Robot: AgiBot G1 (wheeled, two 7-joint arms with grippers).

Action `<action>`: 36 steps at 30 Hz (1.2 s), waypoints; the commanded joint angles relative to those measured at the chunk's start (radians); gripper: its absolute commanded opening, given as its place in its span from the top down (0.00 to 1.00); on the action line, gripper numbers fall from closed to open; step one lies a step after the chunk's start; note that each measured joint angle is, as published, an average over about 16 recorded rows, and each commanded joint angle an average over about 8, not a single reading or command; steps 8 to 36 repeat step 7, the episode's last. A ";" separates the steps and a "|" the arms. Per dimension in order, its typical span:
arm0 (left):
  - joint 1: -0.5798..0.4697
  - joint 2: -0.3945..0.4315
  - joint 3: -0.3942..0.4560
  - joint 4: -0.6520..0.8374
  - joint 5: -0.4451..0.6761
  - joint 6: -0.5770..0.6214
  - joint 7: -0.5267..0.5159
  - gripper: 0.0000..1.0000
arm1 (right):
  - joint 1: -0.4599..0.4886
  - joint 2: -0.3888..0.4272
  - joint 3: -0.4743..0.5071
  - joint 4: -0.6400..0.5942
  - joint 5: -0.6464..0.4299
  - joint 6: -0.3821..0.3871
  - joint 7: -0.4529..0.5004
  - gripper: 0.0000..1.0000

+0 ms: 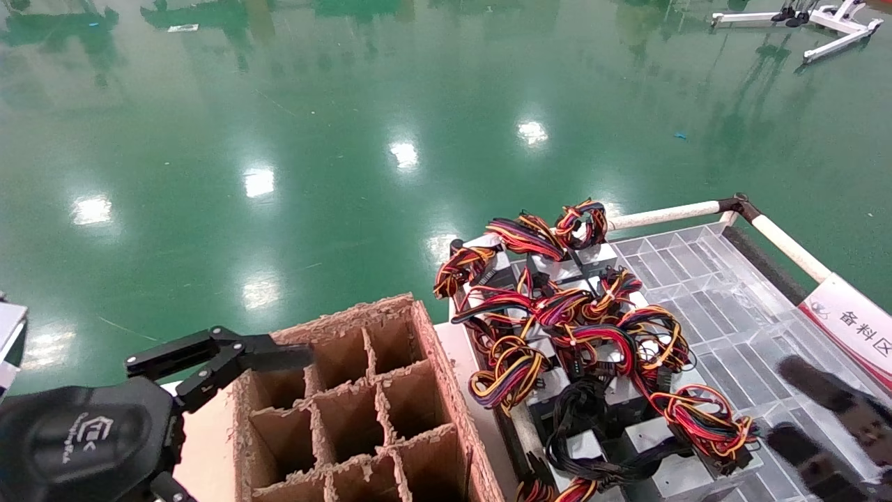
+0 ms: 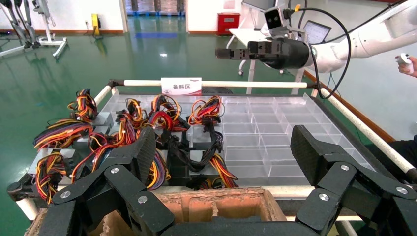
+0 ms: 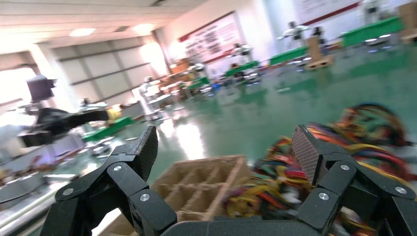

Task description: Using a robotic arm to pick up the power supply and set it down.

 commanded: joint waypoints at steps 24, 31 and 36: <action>0.000 0.000 0.000 0.000 0.000 0.000 0.000 0.00 | 0.092 -0.015 0.023 0.063 -0.131 0.006 0.085 0.00; 0.000 0.000 0.000 0.000 0.000 0.000 0.000 0.00 | 0.092 -0.015 0.023 0.063 -0.131 0.006 0.085 0.00; 0.000 0.000 0.000 0.000 0.000 0.000 0.000 0.00 | 0.092 -0.015 0.023 0.063 -0.131 0.006 0.085 0.00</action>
